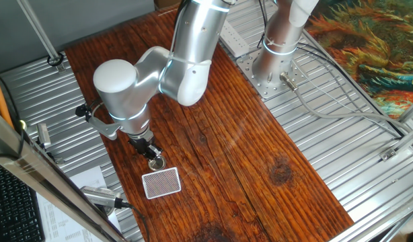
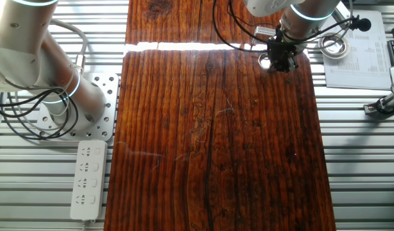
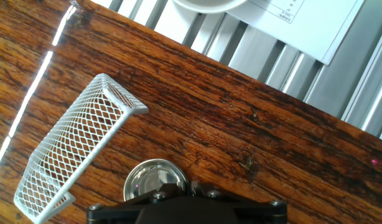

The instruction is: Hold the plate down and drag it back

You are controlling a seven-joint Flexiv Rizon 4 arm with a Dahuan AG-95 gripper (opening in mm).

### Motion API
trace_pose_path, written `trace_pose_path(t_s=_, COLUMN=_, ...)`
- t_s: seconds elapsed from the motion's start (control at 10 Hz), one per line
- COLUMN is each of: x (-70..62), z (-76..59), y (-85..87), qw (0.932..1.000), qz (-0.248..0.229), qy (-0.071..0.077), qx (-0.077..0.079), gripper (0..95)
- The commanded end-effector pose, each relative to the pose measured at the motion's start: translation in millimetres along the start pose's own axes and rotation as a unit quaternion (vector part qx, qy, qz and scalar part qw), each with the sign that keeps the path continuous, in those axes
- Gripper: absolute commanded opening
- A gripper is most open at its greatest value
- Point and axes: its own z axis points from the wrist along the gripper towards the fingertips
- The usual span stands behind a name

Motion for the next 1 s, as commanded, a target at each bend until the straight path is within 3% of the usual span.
trace_pose_path(t_s=0.1, x=0.5, z=-0.2, y=-1.4, qw=1.0, qz=0.001, qy=0.0, qx=-0.001, gripper=0.0)
trace_pose_path(t_s=1.0, x=4.8, z=-3.1, y=-11.6, qw=0.9999, qz=-0.015, qy=0.005, qx=0.001, gripper=0.0)
